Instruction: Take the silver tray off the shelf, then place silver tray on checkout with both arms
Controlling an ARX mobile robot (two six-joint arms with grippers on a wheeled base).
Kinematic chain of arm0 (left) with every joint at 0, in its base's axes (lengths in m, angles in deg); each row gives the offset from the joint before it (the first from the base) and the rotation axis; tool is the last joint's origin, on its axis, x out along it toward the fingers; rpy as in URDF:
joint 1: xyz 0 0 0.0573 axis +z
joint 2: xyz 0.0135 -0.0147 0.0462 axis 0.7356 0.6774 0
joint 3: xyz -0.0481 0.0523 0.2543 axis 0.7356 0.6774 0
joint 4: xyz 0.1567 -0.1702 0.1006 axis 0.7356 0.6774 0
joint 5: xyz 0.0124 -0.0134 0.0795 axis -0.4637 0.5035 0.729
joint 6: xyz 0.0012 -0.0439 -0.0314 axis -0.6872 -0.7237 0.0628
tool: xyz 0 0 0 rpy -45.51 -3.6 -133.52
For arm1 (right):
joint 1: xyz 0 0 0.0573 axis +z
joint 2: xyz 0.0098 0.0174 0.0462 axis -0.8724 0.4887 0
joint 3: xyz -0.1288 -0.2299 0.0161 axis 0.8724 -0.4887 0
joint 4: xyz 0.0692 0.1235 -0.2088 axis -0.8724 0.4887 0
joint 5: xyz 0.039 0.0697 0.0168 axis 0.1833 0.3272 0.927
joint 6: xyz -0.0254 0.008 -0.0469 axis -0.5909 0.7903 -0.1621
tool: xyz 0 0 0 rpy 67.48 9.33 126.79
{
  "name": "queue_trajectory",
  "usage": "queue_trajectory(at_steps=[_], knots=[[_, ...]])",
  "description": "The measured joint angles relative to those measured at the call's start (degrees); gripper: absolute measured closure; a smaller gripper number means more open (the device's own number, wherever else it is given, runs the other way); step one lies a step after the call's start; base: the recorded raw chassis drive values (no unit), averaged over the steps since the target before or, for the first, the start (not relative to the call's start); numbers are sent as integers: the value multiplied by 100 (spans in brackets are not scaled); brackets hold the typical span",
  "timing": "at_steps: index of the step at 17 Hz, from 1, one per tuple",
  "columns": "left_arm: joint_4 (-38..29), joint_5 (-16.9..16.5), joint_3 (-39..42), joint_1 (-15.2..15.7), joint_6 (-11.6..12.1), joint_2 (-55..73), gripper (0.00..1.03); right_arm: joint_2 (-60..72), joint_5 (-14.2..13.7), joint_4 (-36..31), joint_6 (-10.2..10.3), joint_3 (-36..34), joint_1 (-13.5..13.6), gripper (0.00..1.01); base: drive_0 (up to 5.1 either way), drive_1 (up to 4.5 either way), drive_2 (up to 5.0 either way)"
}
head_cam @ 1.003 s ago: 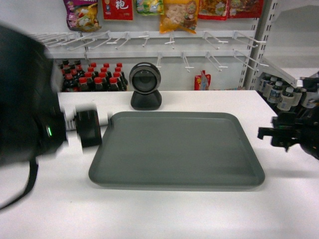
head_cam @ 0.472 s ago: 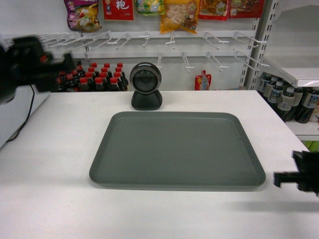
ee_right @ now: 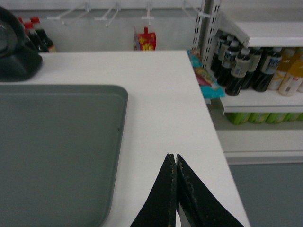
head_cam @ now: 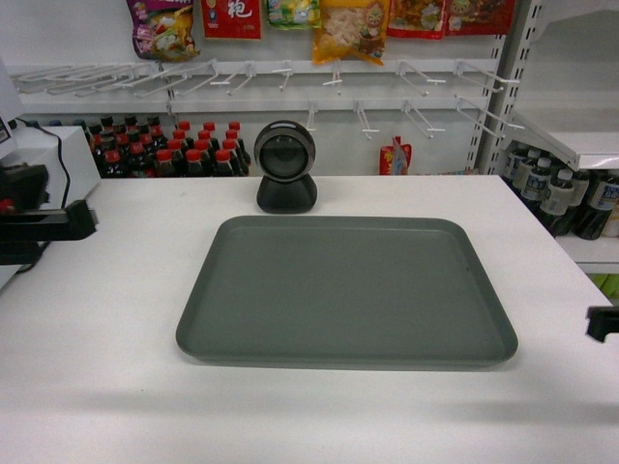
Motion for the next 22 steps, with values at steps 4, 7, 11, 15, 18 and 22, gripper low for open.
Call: queue_trajectory(at_steps=[4,7,11,15,18,22], knots=[[-59,-155,251,142,96,-601,101,-538,50,11,-26,-428,-31,98,0,0,0],[1403,-1086,1626,1069,136,-3292,102,-3893,369,717,-44,-1956,-387,98,0,0,0],[3099,-1121,1906,1104,136,-5324,102,-6929,376,3491,-44,-2107,-387,98,0,0,0],[4118,-1121,1908,1104,136,-6450,102,-8126,376,4605,-44,-2122,-387,98,0,0,0],[4763,-1121,1908,1104,136,-7114,102,-8865,376,5305,-46,-2122,-387,98,0,0,0],[4929,-1121,1908,1104,136,-7283,102,-9053,374,5508,-44,-2122,-387,98,0,0,0]])
